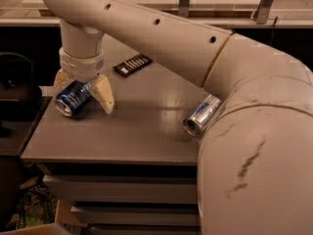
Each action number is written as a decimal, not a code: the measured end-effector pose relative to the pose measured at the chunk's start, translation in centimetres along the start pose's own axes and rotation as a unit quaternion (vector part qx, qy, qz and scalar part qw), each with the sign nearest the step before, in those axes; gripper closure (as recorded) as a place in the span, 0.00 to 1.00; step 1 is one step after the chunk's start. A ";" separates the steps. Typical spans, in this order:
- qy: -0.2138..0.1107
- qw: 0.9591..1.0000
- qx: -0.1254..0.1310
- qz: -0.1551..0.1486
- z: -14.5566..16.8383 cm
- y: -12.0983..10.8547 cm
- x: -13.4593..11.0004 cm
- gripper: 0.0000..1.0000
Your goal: Pick pepsi can
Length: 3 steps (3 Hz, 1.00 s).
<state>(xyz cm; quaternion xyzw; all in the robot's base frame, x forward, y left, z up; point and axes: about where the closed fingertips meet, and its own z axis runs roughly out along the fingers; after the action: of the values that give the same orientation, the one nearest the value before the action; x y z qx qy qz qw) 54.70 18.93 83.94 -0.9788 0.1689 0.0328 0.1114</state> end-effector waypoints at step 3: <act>0.021 1.000 -0.002 0.002 -1.5 0.0 2.0 0.88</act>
Offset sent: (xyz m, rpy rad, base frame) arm 0.0182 -0.0132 0.0136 -0.0301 -0.0256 -0.0103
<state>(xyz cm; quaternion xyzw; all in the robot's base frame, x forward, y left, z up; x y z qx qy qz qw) 56.61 17.97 85.22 -0.9791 0.1735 0.0133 0.1055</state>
